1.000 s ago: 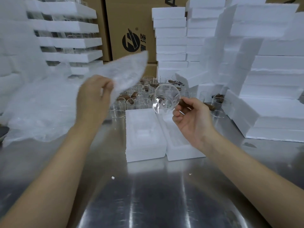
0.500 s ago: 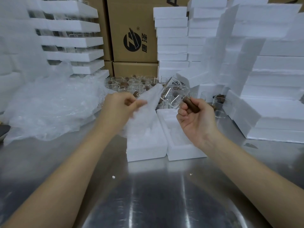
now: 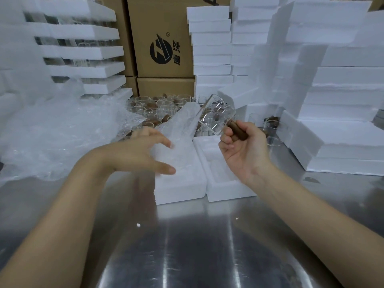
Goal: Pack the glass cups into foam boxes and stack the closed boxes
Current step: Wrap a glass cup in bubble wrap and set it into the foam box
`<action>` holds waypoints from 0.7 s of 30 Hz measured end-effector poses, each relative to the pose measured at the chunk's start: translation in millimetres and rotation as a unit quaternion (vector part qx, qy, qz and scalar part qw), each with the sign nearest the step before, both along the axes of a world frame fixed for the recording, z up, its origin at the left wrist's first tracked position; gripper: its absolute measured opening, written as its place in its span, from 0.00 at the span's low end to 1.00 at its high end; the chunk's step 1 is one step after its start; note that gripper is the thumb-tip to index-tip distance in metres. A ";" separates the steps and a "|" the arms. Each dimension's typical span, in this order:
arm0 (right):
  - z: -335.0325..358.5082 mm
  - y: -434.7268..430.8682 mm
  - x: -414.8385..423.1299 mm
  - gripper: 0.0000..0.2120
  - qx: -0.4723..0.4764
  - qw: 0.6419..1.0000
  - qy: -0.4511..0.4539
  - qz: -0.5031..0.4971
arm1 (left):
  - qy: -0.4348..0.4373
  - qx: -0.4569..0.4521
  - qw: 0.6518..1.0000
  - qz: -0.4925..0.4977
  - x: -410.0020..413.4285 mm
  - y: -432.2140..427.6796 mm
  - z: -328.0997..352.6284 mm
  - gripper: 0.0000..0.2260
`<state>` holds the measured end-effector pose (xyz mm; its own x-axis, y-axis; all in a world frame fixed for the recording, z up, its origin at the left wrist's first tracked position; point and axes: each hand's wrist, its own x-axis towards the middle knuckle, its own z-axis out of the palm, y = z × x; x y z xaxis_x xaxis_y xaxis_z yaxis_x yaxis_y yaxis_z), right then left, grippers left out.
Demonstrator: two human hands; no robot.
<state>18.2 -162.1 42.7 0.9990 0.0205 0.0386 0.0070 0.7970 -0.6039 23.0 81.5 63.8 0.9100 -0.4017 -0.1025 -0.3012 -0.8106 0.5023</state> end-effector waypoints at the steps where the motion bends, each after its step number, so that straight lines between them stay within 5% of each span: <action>1: 0.1 -0.2 0.2 0.09 0.002 1.000 0.002 -0.002 | -0.039 0.033 0.999 -0.007 3.5 -4.6 -4.4 0.14; 3: 0.1 -0.5 0.3 0.10 0.005 1.000 0.005 -0.006 | -0.123 0.024 0.992 -0.008 9.2 -11.5 -9.6 0.02; 7: -0.1 -0.5 0.1 0.09 0.009 1.000 0.010 -0.005 | -0.204 -0.120 0.967 0.090 13.2 -10.9 -8.6 0.15; 11: -0.1 -0.6 -0.4 0.09 0.007 1.000 0.014 -0.008 | -0.182 0.068 0.980 0.034 16.2 3.5 -13.2 0.28; 13: 0.2 -1.3 -0.7 0.09 0.003 1.000 0.014 -0.009 | -0.229 0.069 0.970 0.038 18.3 3.8 -15.1 0.26; 17: 0.7 -1.1 -1.7 0.09 0.008 1.000 0.010 -0.005 | -0.342 -0.058 0.919 0.186 19.0 0.3 -14.5 0.23; 21: 1.1 -1.2 -2.4 0.10 -0.001 1.000 -0.011 0.000 | -0.428 -0.217 0.835 0.269 10.7 2.6 -2.6 0.06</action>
